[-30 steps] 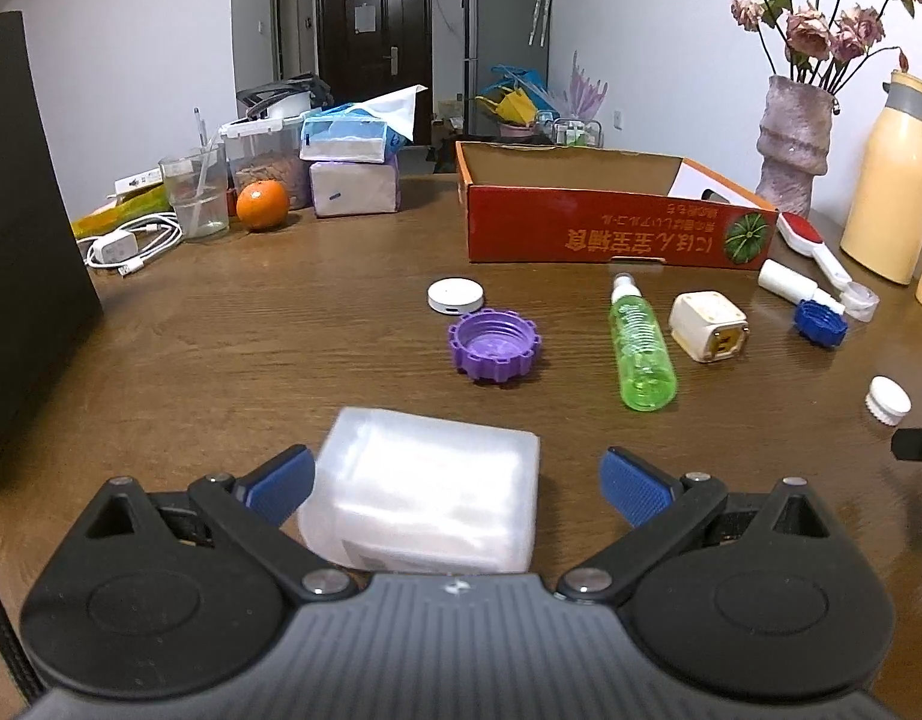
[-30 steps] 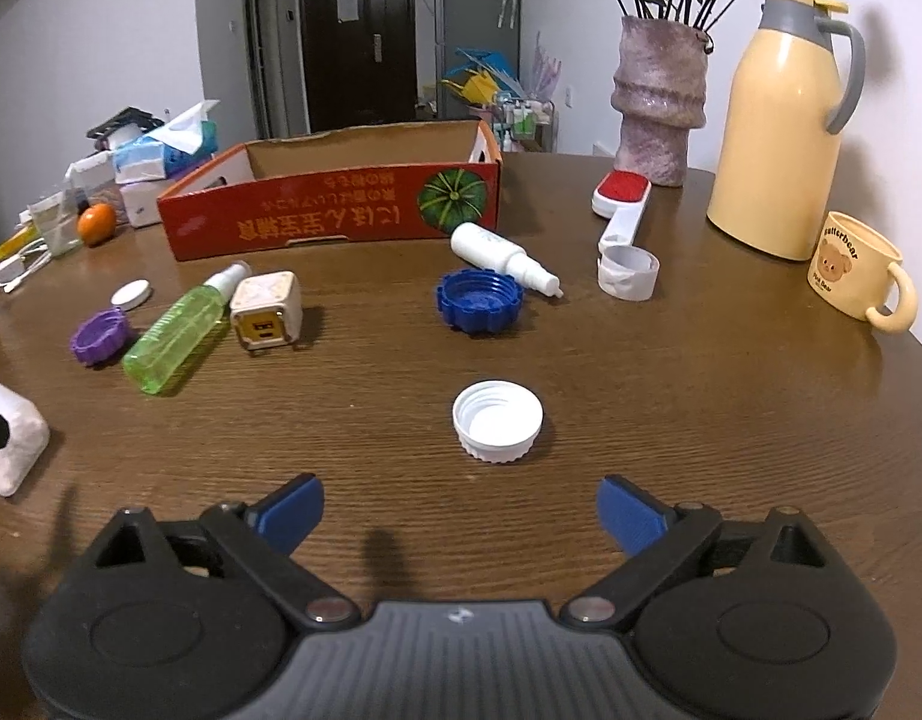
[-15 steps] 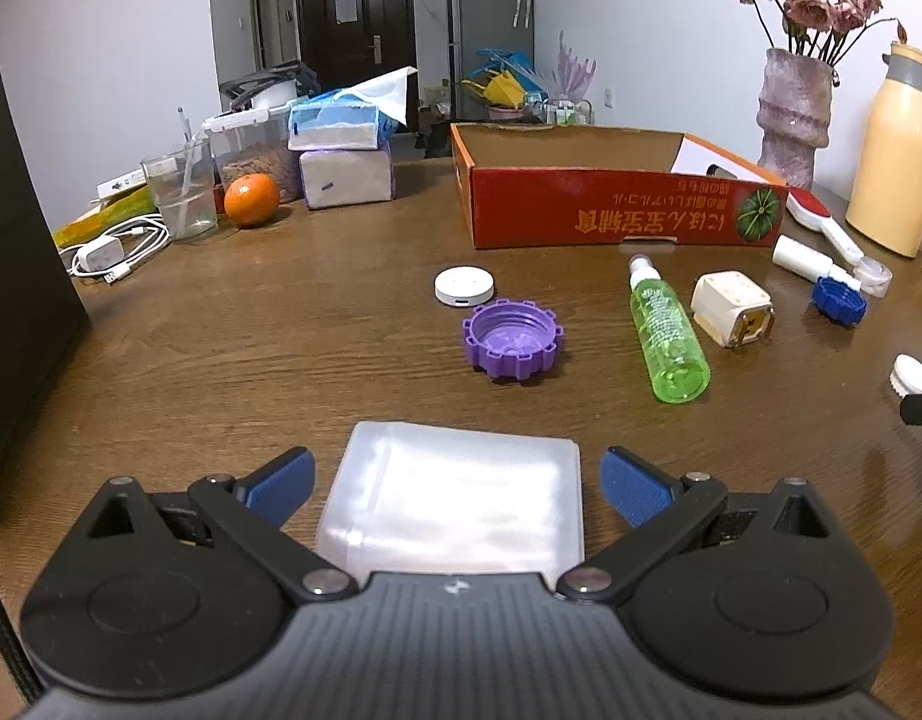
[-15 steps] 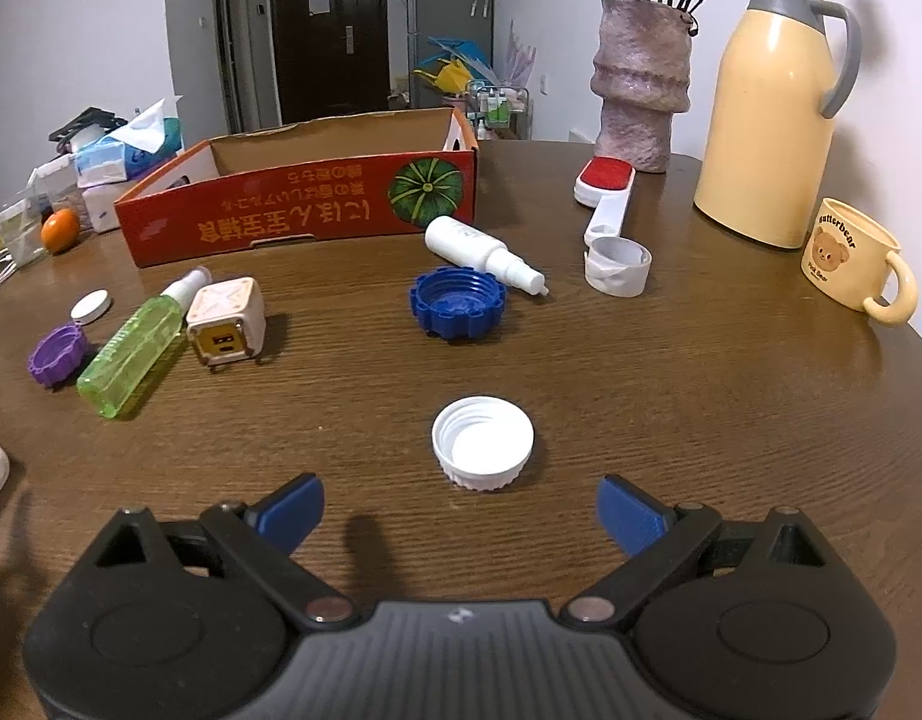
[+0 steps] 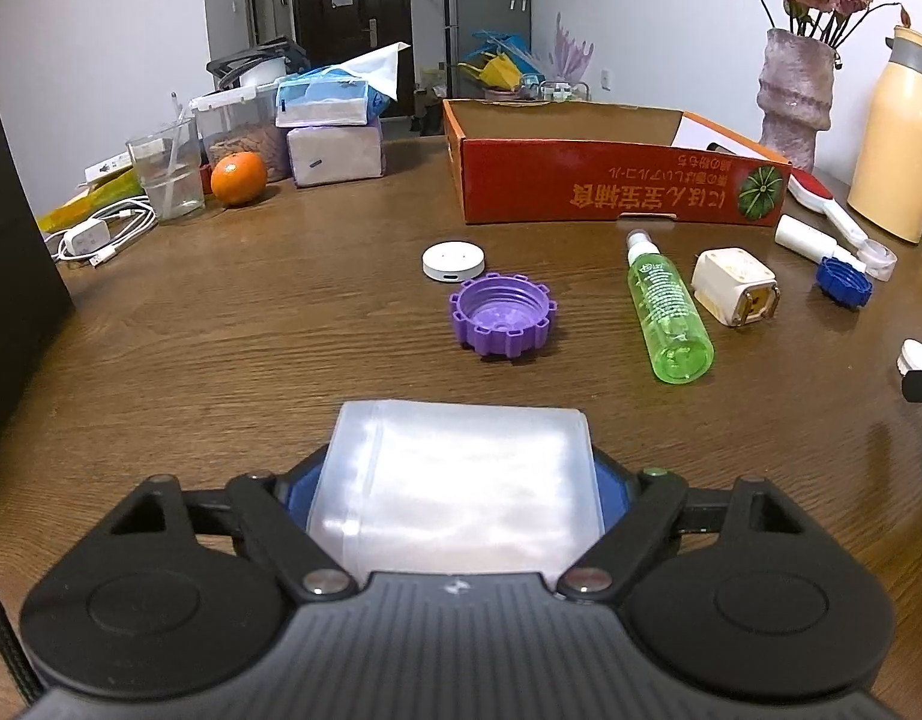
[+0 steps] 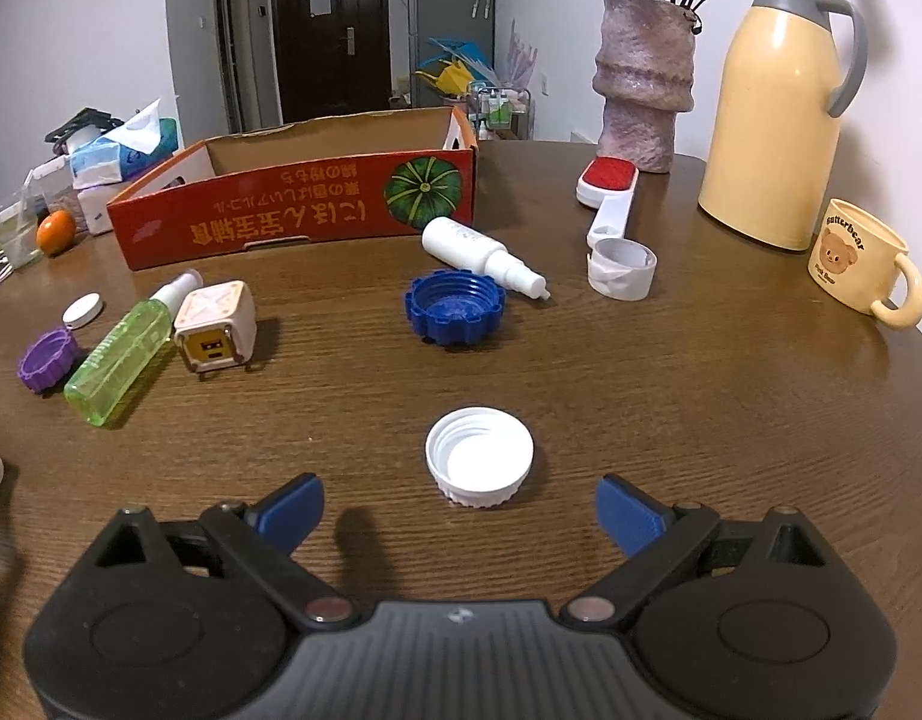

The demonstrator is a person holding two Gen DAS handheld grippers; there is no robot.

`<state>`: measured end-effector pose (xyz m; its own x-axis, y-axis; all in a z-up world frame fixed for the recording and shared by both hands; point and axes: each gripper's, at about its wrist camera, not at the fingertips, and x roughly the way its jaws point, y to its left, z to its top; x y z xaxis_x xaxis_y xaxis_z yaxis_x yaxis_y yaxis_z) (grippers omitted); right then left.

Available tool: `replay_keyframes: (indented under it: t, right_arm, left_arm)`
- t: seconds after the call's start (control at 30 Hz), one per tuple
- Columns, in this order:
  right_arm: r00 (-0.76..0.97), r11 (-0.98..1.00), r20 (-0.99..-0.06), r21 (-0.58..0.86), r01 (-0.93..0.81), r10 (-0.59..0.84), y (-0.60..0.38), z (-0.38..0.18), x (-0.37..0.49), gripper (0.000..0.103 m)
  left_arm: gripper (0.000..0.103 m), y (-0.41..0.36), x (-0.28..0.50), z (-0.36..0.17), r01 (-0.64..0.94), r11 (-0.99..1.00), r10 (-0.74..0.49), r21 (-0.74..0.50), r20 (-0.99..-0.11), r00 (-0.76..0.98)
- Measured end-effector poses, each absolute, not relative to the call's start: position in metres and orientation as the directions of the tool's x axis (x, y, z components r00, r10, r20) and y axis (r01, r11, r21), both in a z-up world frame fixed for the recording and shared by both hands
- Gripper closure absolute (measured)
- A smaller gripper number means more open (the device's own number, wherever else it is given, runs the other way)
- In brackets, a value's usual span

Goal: Organize rigid objects
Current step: 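Grasp the white plastic case with the left tool while the right tool grasps the white bottle cap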

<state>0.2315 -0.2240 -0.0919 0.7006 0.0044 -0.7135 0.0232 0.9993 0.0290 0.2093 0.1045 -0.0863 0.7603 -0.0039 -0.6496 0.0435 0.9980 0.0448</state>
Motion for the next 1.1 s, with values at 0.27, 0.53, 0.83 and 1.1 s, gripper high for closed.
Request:
replay_keyframes:
  t: [0.27,0.53,0.83,1.1]
  right_arm:
    - [0.714,0.998,-0.700,0.054,0.017,0.026,-0.230,-0.092,0.233,0.006]
    - [0.720,0.999,-0.693,0.039,-0.011,0.035,-0.231,-0.094,0.236,0.019]
    - [0.720,0.998,-0.692,0.042,-0.039,0.057,-0.235,-0.098,0.240,0.045]
    - [0.740,0.994,-0.664,0.068,-0.083,0.107,-0.238,-0.094,0.240,0.064]
  left_arm:
    - [0.020,0.092,0.209,-0.078,0.038,0.998,0.005,0.056,-0.628,0.778]
    - [0.020,0.078,0.207,-0.066,0.036,0.998,-0.001,0.044,-0.605,0.796]
    - [0.020,0.062,0.209,-0.057,0.037,0.999,-0.014,0.027,-0.589,0.808]
    - [0.020,0.050,0.212,-0.049,0.042,0.999,-0.023,0.019,-0.576,0.817]
